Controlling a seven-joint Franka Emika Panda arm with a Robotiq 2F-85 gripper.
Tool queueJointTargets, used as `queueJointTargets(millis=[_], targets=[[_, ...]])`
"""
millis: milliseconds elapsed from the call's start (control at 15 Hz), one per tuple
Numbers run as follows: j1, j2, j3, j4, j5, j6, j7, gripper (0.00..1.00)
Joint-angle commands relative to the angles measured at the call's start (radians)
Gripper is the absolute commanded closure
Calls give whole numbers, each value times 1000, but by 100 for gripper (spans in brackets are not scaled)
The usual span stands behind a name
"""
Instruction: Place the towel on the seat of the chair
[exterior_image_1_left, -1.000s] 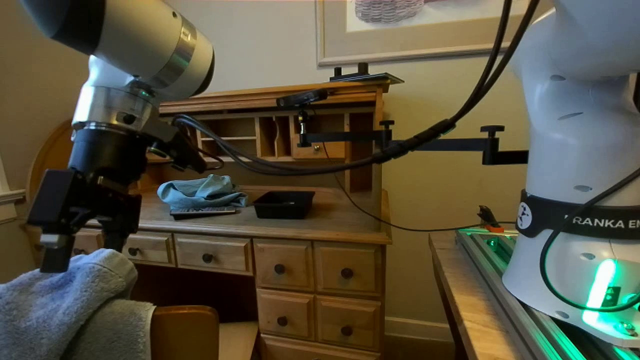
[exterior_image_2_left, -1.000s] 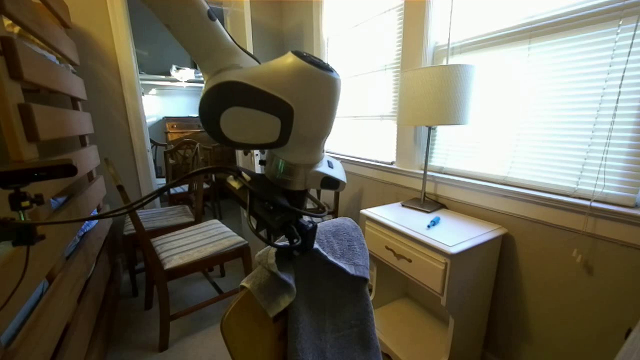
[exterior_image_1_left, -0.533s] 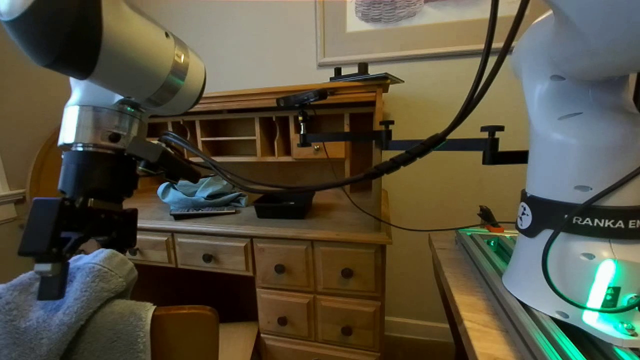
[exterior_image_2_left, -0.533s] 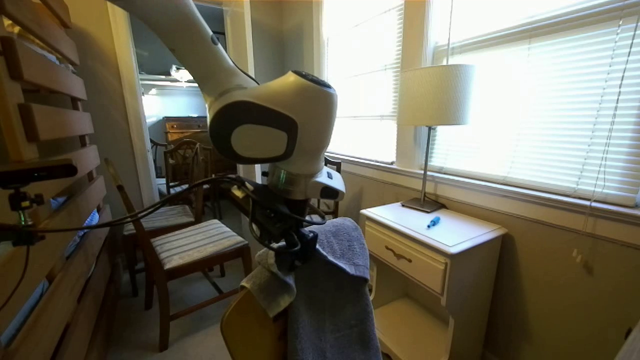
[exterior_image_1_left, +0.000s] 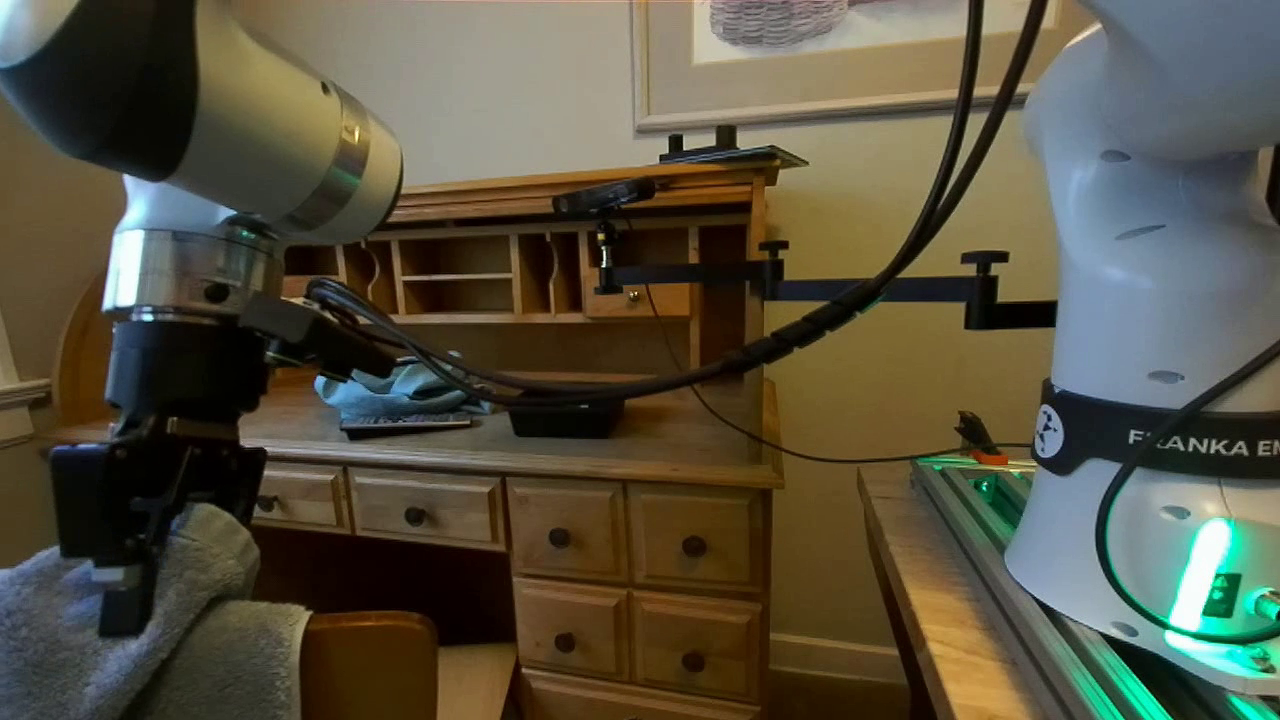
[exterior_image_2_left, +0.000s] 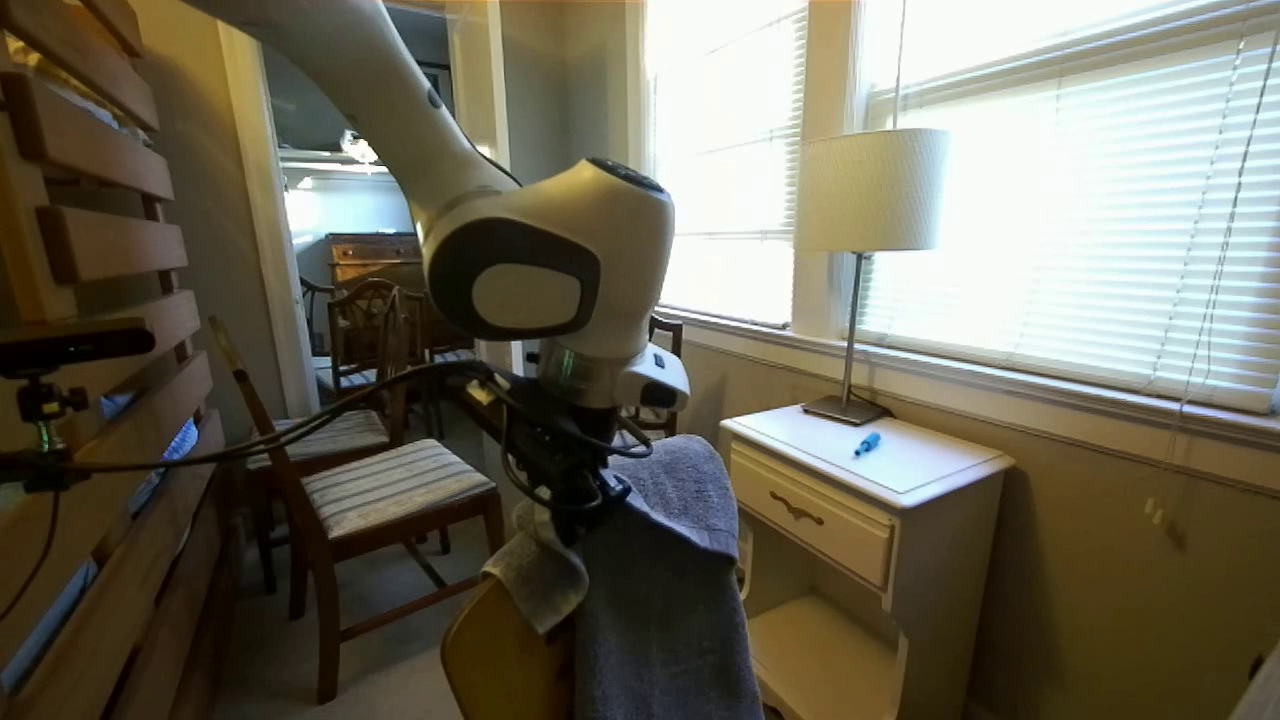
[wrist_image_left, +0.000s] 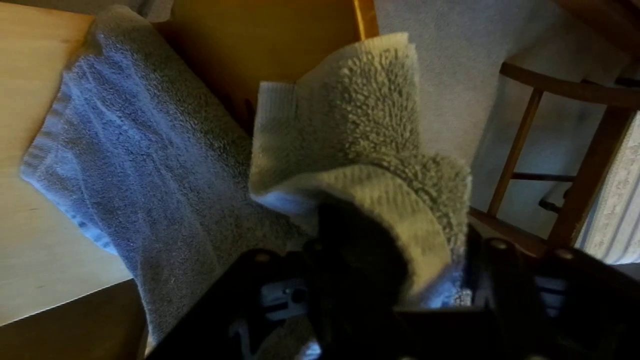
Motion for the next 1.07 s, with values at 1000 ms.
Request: queueJointTargets(millis=[1000], targets=[[-42,-80,36,-8,-4,-12,62,95]])
